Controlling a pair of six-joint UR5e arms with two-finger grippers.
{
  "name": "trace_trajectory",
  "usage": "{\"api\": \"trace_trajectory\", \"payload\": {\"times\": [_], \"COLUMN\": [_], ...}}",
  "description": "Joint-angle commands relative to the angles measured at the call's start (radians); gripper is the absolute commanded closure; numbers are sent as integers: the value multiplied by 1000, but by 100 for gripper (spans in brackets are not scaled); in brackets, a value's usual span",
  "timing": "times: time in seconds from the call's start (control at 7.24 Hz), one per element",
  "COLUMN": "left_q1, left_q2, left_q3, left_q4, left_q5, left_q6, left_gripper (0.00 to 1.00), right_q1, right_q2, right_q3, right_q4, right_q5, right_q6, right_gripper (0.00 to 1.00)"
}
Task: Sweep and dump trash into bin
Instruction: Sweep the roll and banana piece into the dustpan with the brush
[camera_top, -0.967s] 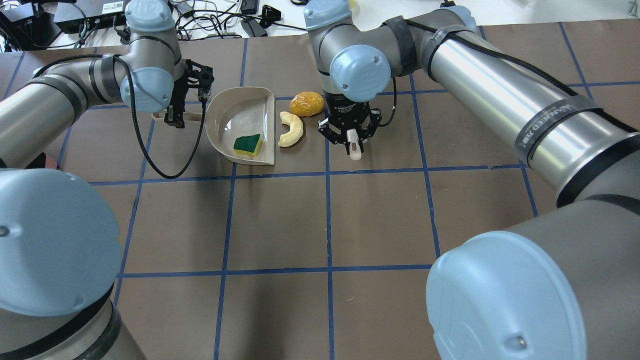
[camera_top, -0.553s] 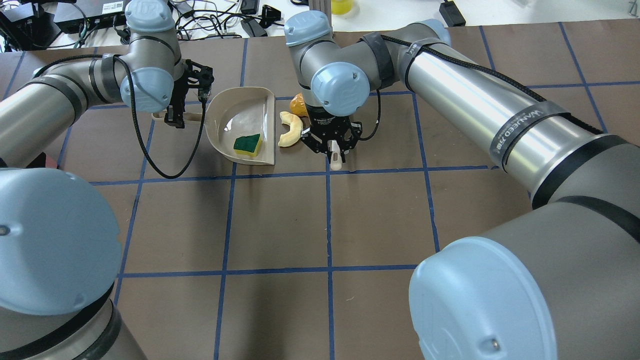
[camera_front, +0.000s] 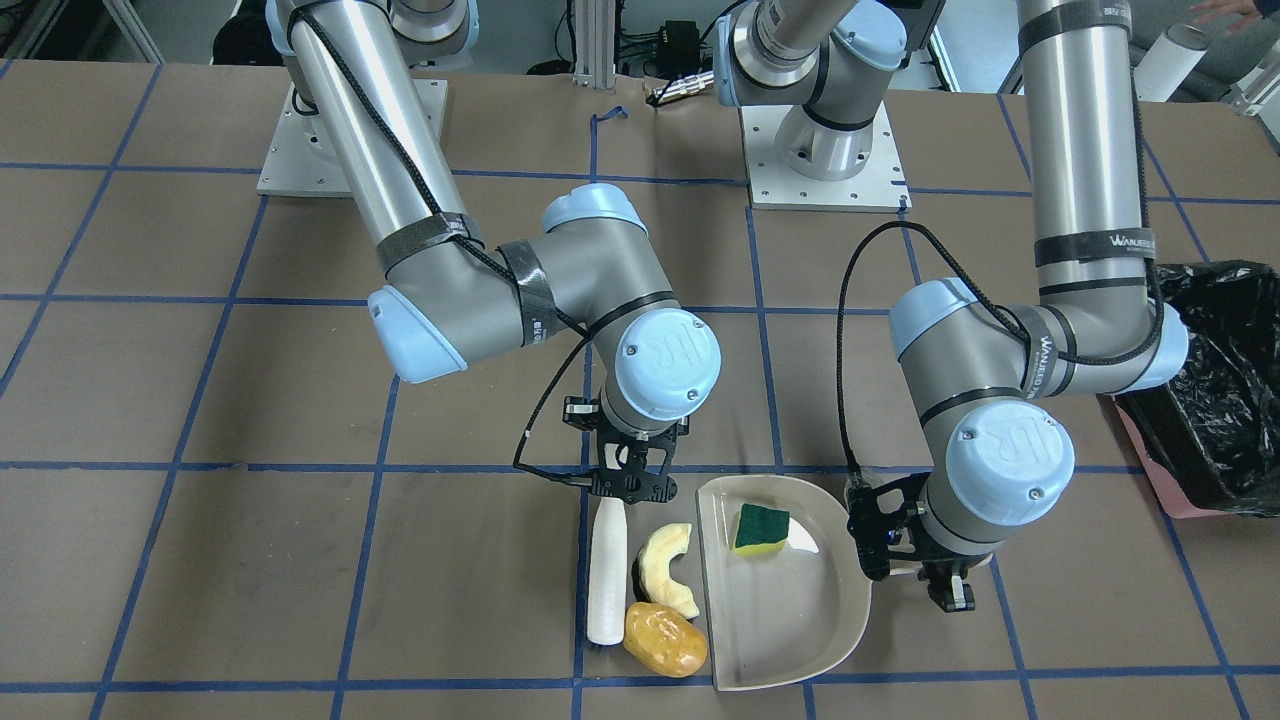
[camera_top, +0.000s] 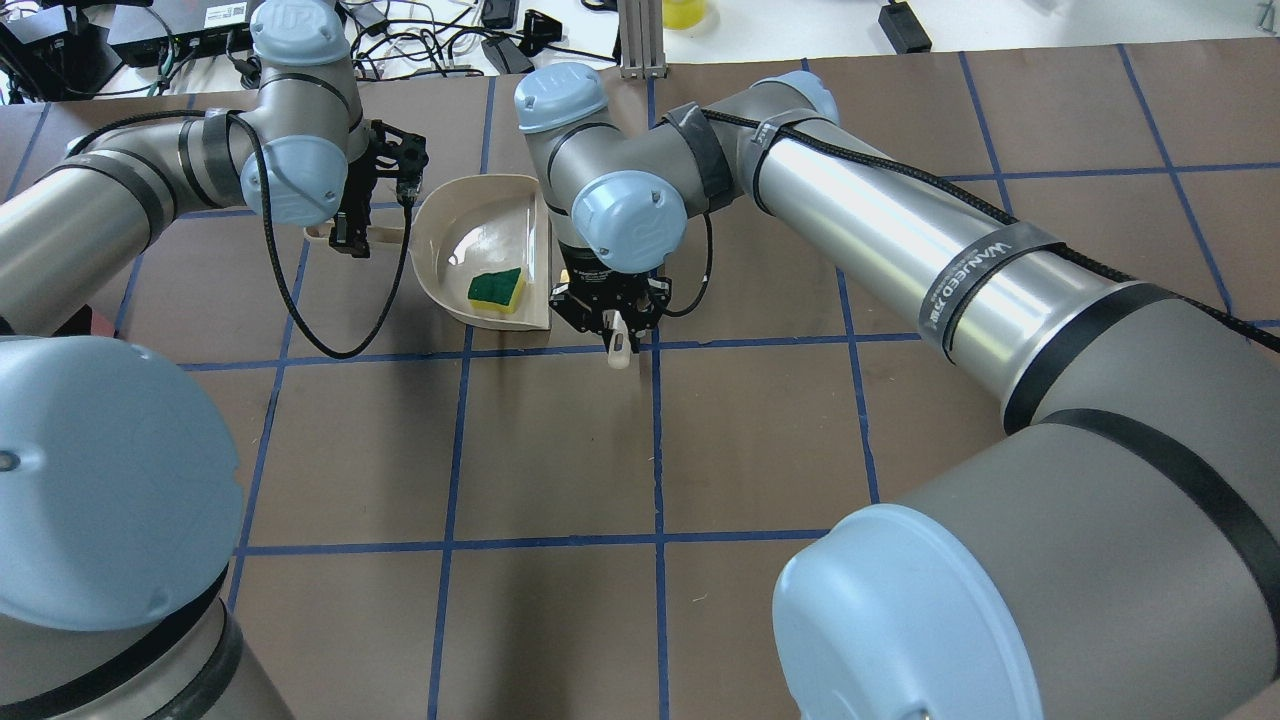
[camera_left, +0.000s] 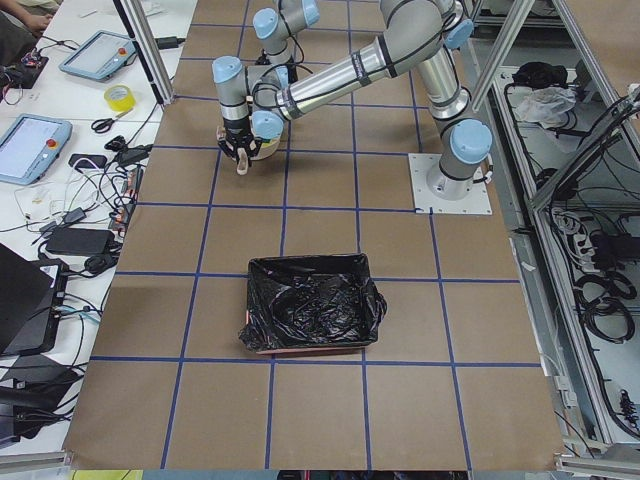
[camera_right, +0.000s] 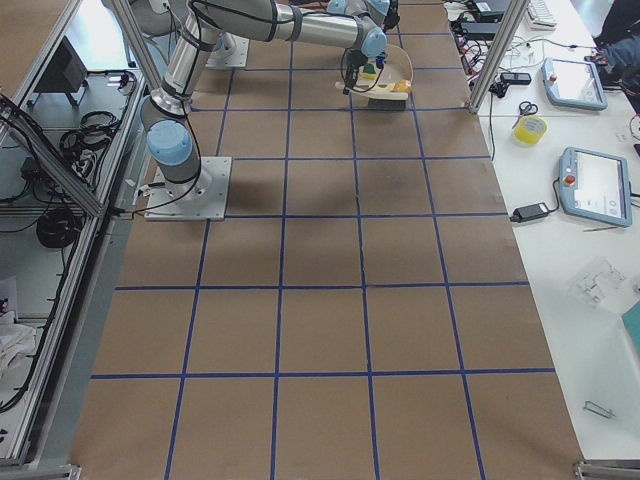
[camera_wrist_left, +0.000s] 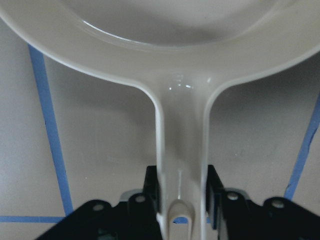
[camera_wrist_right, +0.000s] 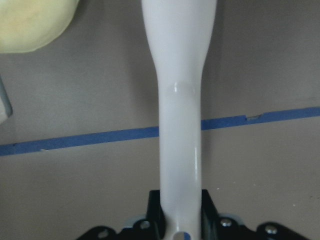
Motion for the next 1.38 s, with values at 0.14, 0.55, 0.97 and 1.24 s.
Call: {"api": "trace_trajectory", "payload": {"times": [0.14,0.55,0.97,1.24], "left_q1": [0,-2,-2,-2], "left_q2": [0,-5,-5,-5], "left_q3": [1,3,3,3], "left_q4": [0,2,3,3], "left_q5": [0,-2,-2,-3], "left_q6": [0,0,0,0], "left_gripper": [82,82,82,82], "right_q1": [33,42,46,58], "right_q2": [13,22,31,48], "right_q3": [-15,-25,-25,-36], "right_q4": [-39,-88,-141,-178], "right_q5": [61,83,89,104], "right_q6": [45,82,84,99], "right_gripper": [100,100,100,100]}}
